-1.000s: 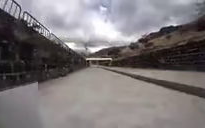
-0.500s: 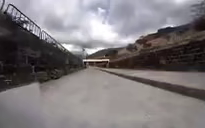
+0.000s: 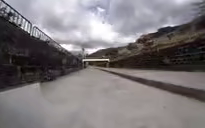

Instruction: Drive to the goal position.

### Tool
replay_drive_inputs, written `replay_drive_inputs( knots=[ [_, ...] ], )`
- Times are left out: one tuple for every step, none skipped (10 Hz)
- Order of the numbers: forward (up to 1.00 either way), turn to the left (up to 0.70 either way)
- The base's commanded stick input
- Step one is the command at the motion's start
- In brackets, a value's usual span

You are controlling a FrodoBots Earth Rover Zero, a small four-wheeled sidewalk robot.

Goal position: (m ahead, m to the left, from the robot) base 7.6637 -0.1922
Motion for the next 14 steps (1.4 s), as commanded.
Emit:
replay_drive_inputs(
  knots=[
    [1.00, 0.00],
    [1.00, 0.00],
    [1.00, 0.00],
    [1.00, 0.00],
    [1.00, 0.00],
    [1.00, 0.00],
    [1.00, 0.00],
    [1.00, 0.00],
    [1.00, 0.00],
    [1.00, 0.00],
    [1.00, 0.00],
    [1.00, 0.00],
    [1.00, 0.00],
    [1.00, 0.00]
  ],
)
